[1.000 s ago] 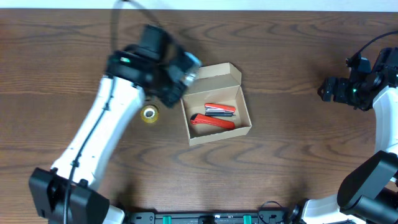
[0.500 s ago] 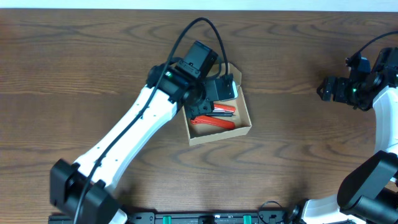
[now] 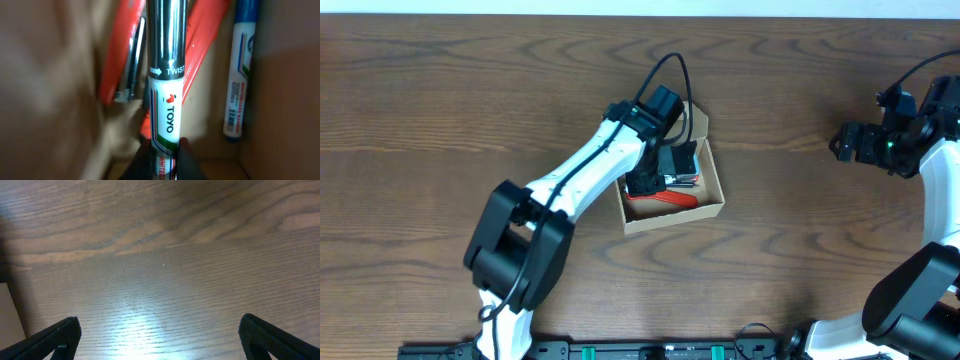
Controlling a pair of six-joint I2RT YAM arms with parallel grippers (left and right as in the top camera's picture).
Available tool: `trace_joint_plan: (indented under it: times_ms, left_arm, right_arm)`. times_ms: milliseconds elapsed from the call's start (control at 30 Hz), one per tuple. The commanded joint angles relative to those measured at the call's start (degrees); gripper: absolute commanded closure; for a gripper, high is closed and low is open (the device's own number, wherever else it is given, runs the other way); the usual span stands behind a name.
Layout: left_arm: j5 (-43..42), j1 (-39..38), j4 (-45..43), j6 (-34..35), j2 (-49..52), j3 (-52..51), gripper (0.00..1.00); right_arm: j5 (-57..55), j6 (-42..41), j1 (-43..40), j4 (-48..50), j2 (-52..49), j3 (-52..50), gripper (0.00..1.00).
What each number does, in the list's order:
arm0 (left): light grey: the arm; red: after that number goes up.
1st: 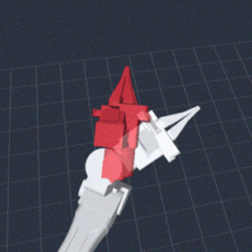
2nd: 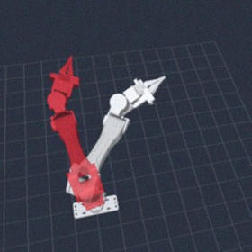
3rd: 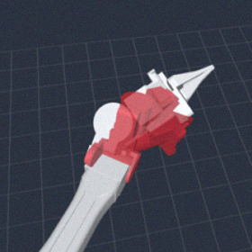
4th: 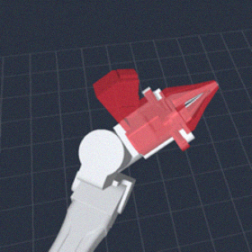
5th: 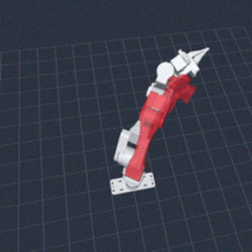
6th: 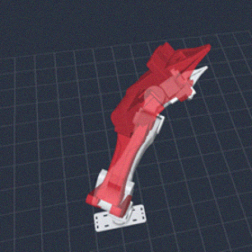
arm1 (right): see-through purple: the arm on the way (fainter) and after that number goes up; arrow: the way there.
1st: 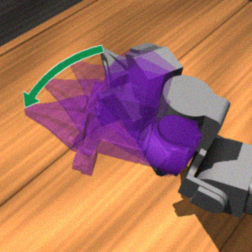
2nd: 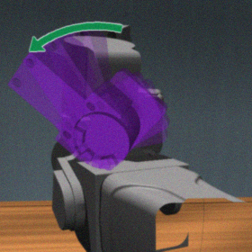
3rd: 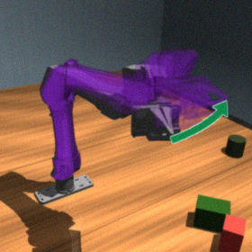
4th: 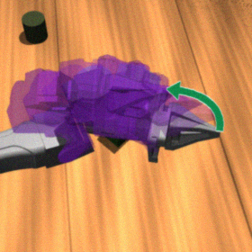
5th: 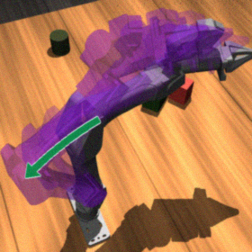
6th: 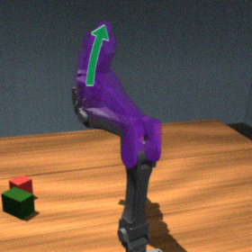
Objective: Pack container
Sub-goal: 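Carry the marker right and lower it into the box, then release the marker and withdraw left gripper toward the yellow tape roll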
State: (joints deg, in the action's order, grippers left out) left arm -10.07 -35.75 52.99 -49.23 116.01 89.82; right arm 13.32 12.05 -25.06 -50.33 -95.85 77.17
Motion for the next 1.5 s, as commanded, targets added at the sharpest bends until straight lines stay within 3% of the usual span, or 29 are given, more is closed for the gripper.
trace_joint_plan:
  times_ms: [0, 67, 100, 133, 167, 233, 267, 300, 500, 733, 1000, 1033, 1133, 1233, 1300, 1467]
  left_arm:
    - [0.09, 0.09, 0.48, 1.7, 0.92, 0.66, 0.81]
    - [-0.04, 0.09, 0.46, 1.66, 1.01, 0.66, 0.75]
    - [-0.02, 0.09, 0.46, 1.68, 1.01, 0.66, 0.62]
    - [-0.04, 0.09, 0.52, 1.7, 1.01, 0.66, 0.38]
    - [-0.04, 0.09, 0.61, 1.88, 1.01, 0.68, 0.33]
    - [-0.07, 0.07, 1.11, 2.16, 1.01, 0.68, 0.32]
    - [0.0, 0.04, 1.44, 2.16, 1.01, 0.68, 0.25]
    - [0.0, 0.04, 1.77, 2.4, 0.96, 0.74, 0.02]
    - [-0.02, 0.09, 5.35, 8.22, -1.88, 4.79, 0.05]
    - [4.33, 0.22, 11.39, 13.31, -11.87, 14.03, 0.05]
    - [3.98, 3.3, 14.25, 20.68, -21.81, 14.71, 0.03]
    - [4.68, 4.17, 14.25, 22.16, -22.29, 14.71, 0.08]
    - [10.82, 8.24, 14.05, 36.39, -22.62, 14.69, 0.21]
    - [19.43, 13.09, 14.73, 56.76, -22.23, 13.81, 0.21]
    - [19.23, 16.02, 14.45, 64.17, -21.86, 12.46, 0.21]
    - [19.71, 17.62, 6.69, 65.51, -21.73, 3.23, 0.27]
  right_arm:
    - [0.66, -0.9, 0.39, -0.04, 0.37, -0.09, 0.01]
    - [0.66, -0.9, 0.39, -0.04, 0.37, -0.09, 0.01]
    - [0.68, -0.9, 0.39, -0.02, 0.37, -0.09, 0.02]
    - [0.68, -0.9, 0.39, -0.02, 0.37, -0.09, 0.02]
    - [0.68, -0.9, 0.39, -0.02, 0.37, -0.09, 0.01]
    - [0.68, -0.9, 0.39, -0.02, 0.37, -0.09, 0.02]
    - [0.68, -0.9, 0.39, -0.02, 0.37, -0.09, 0.01]
    - [0.68, -0.9, 0.39, -0.02, 0.37, -0.09, 0.01]
    - [0.68, -0.9, 0.39, 0.0, 0.37, -0.09, 0.01]
    - [0.68, -0.87, 0.39, 0.04, 0.37, -0.09, 0.01]
    - [0.7, -0.9, 0.39, 0.0, 0.37, -0.09, 0.01]
    - [0.7, -0.9, 0.39, 0.0, 0.37, -0.09, 0.01]
    - [0.92, -0.87, 0.39, 0.0, 0.37, -0.09, 0.01]
    - [1.77, -0.87, 0.39, 0.02, 0.37, -0.09, 0.01]
    - [1.77, -0.87, 0.39, 0.04, 0.37, -0.09, 0.01]
    - [1.79, -0.87, 0.39, 0.04, 0.37, -0.09, 0.01]
